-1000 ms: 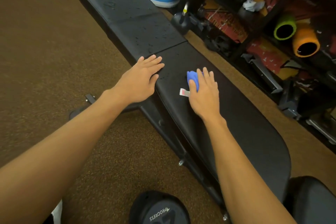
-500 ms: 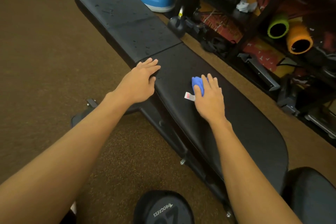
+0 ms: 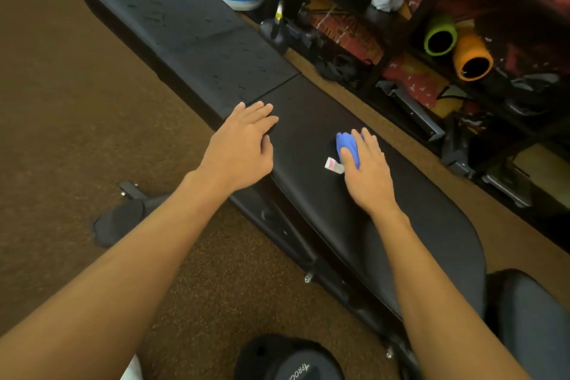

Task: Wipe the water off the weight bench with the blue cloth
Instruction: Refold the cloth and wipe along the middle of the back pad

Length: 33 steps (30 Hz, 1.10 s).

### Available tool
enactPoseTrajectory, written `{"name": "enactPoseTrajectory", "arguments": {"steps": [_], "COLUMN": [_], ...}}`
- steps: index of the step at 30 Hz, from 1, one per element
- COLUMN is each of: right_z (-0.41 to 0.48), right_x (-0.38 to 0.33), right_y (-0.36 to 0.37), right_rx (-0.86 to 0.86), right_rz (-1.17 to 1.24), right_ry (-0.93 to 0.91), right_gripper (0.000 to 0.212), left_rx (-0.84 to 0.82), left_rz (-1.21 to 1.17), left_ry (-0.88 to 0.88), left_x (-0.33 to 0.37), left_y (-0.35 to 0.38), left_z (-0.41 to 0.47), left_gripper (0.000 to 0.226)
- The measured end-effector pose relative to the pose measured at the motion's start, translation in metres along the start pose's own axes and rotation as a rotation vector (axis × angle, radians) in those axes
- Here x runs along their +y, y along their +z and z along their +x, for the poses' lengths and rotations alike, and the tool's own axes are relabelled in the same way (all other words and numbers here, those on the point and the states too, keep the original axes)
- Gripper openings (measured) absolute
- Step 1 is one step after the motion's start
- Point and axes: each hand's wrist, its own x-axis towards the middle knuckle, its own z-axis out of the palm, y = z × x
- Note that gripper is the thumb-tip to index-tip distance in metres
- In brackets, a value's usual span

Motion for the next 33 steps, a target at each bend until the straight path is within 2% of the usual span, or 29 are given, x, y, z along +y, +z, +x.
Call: {"name": "enactPoseTrajectory", "arguments": {"steps": [3, 5, 7, 10, 13, 15, 17, 19, 21, 23, 26, 28, 29, 33], "right_z": [0.035, 0.046, 0.04, 0.0, -0.031, -0.025, -0.003, 0.025, 0.047, 0.051, 0.015, -0.003, -0.002, 0.036], "right_x": [-0.019, -0.034, -0.048, -0.055, -0.025, 0.002, 0.018, 0.018, 0.004, -0.016, -0.025, -0.004, 0.008, 0.004], "right_y": [0.006, 0.012, 0.015, 0.01, -0.003, -0.013, -0.014, -0.008, 0.002, 0.008, 0.003, -0.006, -0.01, -0.003], "right_rx": [0.03, 0.024, -0.02, -0.116, -0.157, -0.118, -0.055, 0.0, 0.021, -0.01, -0.114, -0.164, -0.149, -0.054], "right_rz": [-0.023, -0.044, -0.037, -0.008, -0.015, 0.002, 0.019, 0.029, 0.006, -0.018, -0.012, -0.013, -0.01, -0.04], "right_ry": [0.114, 0.1, -0.011, -0.276, -0.411, -0.33, -0.157, -0.013, 0.029, -0.05, -0.39, -0.516, -0.482, -0.118], "right_gripper": [0.06, 0.06, 0.06, 0.058, 0.057, 0.056, 0.056, 0.058, 0.059, 0.059, 0.059, 0.058, 0.058, 0.06], "left_rx": [0.004, 0.032, 0.064, 0.091, 0.085, 0.076, 0.069, 0.079, 0.102, 0.116, 0.13, 0.111, 0.096, 0.069], "left_rz": [0.003, 0.0, -0.002, -0.001, -0.008, -0.022, -0.019, -0.014, -0.008, 0.008, 0.033, 0.045, 0.052, 0.084], "left_ry": [0.018, 0.024, 0.029, 0.055, 0.077, 0.081, 0.078, 0.062, 0.03, 0.006, -0.018, -0.034, -0.035, -0.054], "left_x": [-0.003, -0.005, -0.006, -0.012, -0.021, -0.023, -0.022, -0.02, -0.015, -0.009, -0.002, 0.002, 0.005, 0.009], "left_y": [0.006, 0.009, 0.012, 0.015, 0.012, 0.009, 0.01, 0.011, 0.011, 0.013, 0.017, 0.016, 0.015, 0.011], "left_z": [0.009, 0.014, 0.017, 0.021, 0.024, 0.026, 0.026, 0.027, 0.027, 0.026, 0.025, 0.024, 0.023, 0.014], "left_gripper": [0.05, 0.049, 0.048, 0.045, 0.046, 0.048, 0.049, 0.047, 0.045, 0.045, 0.043, 0.043, 0.043, 0.045]}}
